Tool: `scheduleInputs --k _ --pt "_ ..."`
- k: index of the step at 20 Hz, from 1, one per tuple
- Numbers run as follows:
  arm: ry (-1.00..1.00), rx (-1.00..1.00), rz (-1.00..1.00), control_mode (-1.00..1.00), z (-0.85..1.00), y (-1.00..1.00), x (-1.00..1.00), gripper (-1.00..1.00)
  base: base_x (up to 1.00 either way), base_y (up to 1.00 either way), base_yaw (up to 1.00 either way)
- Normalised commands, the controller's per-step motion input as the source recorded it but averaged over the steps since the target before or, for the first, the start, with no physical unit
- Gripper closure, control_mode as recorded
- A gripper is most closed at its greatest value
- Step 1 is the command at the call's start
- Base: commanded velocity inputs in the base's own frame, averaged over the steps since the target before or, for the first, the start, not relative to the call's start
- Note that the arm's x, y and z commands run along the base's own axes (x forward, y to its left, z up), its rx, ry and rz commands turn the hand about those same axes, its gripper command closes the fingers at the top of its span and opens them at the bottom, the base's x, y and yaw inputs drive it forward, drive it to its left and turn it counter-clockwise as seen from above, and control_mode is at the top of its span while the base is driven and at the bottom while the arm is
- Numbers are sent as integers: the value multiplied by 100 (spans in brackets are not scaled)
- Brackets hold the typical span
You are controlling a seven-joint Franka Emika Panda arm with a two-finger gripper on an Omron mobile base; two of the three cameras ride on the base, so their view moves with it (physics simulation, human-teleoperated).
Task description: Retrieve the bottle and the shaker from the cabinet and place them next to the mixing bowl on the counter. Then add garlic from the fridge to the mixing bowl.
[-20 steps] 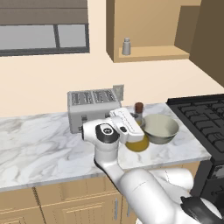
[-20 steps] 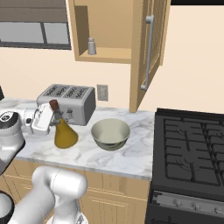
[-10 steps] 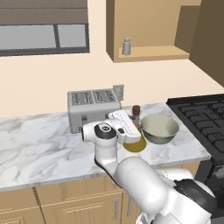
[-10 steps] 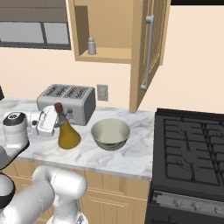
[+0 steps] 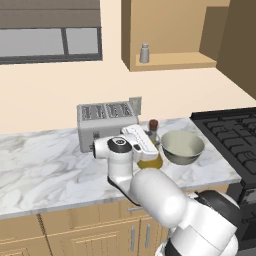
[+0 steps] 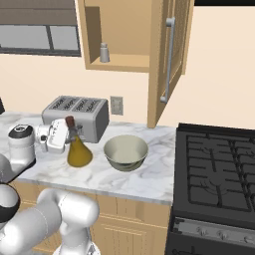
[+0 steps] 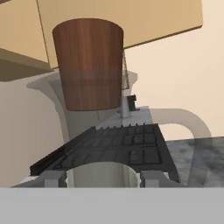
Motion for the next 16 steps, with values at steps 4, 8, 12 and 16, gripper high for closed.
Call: scheduleInputs --k 4,8,12,16 --pt "0 3 4 -100 -5 0 6 100 0 0 0" --pt "0 0 1 -100 -10 0 1 100 0 0 0" --pt "1 -3 -2 -100 -25 -13 4 100 0 0 0" --pt "0 -7 -2 -100 -25 -25 13 100 0 0 0"
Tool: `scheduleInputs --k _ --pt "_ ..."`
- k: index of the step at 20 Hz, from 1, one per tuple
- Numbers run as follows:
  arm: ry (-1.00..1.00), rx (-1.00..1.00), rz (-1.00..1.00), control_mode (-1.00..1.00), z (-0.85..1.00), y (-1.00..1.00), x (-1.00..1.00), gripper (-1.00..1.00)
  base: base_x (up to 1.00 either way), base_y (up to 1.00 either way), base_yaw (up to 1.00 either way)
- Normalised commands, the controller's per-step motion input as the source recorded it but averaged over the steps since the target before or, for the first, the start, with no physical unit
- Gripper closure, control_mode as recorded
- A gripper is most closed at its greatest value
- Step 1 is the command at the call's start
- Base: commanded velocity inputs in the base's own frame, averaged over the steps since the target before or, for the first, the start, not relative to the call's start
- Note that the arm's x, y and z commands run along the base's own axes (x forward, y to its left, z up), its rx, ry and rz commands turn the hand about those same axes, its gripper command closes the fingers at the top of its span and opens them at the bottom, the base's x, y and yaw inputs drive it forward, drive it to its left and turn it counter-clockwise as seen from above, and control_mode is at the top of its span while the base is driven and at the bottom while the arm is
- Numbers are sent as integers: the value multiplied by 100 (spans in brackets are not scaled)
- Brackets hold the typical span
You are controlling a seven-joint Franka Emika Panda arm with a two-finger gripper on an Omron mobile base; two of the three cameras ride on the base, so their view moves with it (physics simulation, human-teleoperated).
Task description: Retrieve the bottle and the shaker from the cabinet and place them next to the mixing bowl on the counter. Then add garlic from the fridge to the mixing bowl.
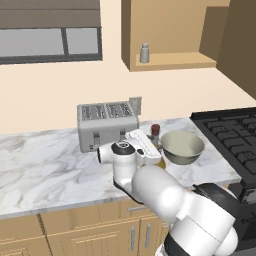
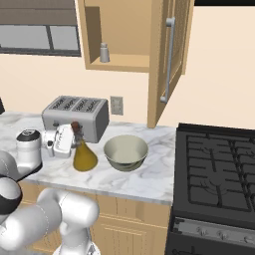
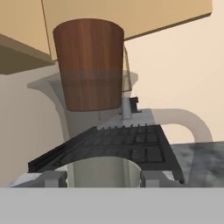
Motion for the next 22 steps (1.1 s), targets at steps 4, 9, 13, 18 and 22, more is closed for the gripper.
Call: scheduleInputs --k 4,9,13,18,22 --pt "0 0 0 -100 -13 -11 25 100 0 0 0" --pt "0 0 0 -100 -2 0 18 100 0 0 0" --pt "0 0 0 -100 -1 0 36 100 0 0 0" --pt "0 0 0 -100 -5 0 36 100 0 0 0" --pt "0 0 0 -100 -37 0 10 100 0 0 0"
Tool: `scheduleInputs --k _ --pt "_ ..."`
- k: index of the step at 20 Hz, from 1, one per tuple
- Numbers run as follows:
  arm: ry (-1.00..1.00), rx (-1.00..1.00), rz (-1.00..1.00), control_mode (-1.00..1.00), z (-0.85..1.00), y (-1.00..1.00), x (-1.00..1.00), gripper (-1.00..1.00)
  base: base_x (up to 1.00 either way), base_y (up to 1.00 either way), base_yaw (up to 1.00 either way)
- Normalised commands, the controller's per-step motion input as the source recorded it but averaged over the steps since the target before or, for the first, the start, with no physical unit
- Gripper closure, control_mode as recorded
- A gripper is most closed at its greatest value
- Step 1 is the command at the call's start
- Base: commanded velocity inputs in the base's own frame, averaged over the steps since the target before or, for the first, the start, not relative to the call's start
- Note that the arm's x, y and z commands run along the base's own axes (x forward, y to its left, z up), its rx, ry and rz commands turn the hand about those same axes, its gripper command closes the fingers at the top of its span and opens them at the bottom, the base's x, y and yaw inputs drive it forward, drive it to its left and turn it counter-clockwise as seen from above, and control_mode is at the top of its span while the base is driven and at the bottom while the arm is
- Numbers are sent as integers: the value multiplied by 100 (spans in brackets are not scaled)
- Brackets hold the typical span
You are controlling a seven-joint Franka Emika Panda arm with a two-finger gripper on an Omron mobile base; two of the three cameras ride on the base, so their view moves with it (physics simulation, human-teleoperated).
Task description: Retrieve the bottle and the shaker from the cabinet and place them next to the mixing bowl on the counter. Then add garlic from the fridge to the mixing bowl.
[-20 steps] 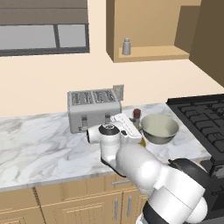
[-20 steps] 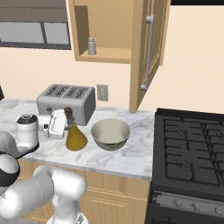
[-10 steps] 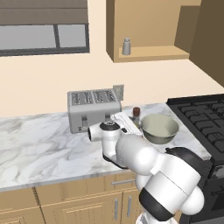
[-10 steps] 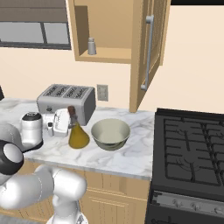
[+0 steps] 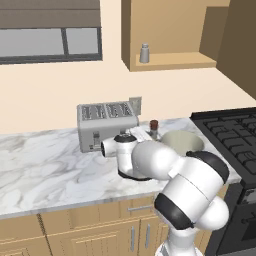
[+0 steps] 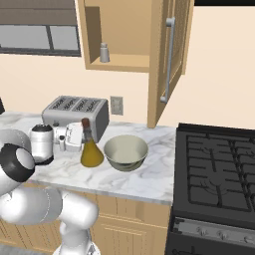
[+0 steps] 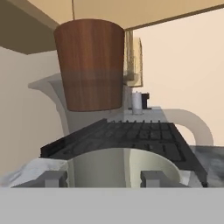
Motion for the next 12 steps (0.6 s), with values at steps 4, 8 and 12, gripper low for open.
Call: scheduleInputs --k 4,8,12 --pt "-1 0 0 -100 -43 0 0 100 0 0 0" --pt "-6 0 0 -100 -33 0 0 100 0 0 0" --pt "-10 0 0 -100 -37 0 0 100 0 0 0"
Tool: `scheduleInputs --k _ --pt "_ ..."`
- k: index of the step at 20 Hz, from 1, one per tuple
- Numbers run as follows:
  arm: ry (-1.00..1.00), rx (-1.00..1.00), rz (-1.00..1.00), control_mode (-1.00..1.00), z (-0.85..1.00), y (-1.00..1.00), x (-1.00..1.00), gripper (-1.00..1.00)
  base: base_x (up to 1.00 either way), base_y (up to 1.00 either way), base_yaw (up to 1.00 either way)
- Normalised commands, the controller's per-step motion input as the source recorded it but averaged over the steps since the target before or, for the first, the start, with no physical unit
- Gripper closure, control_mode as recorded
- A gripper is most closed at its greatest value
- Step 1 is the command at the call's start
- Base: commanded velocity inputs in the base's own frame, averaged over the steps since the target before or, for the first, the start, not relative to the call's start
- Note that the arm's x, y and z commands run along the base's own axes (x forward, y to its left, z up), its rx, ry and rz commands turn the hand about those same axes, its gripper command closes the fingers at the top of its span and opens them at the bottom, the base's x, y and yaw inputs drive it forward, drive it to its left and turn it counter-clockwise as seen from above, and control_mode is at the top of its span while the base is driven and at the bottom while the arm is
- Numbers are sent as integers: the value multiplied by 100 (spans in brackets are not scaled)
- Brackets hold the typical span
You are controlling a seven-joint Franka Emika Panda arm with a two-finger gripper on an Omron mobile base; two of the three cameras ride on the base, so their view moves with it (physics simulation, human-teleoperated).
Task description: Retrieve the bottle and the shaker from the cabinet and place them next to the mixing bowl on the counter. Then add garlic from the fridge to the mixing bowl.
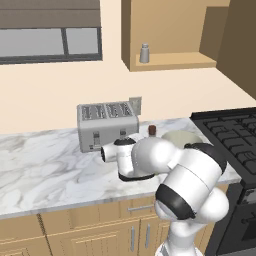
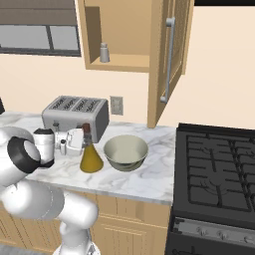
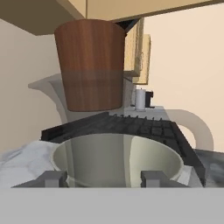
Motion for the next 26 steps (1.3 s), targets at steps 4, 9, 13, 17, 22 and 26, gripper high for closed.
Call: scheduleInputs --k 4,9,13,17,22,26 --pt "-11 0 0 -100 -25 0 7 100 0 0 0" --pt "-14 0 0 -100 -22 0 16 100 0 0 0" --pt "-17 0 0 -100 -28 0 9 100 0 0 0" --pt "-22 0 0 -100 -31 0 1 100 0 0 0" --pt "-12 2 0 -100 -19 0 0 100 0 0 0" --pt "-5 2 0 -100 -3 0 0 -100 0 0 0"
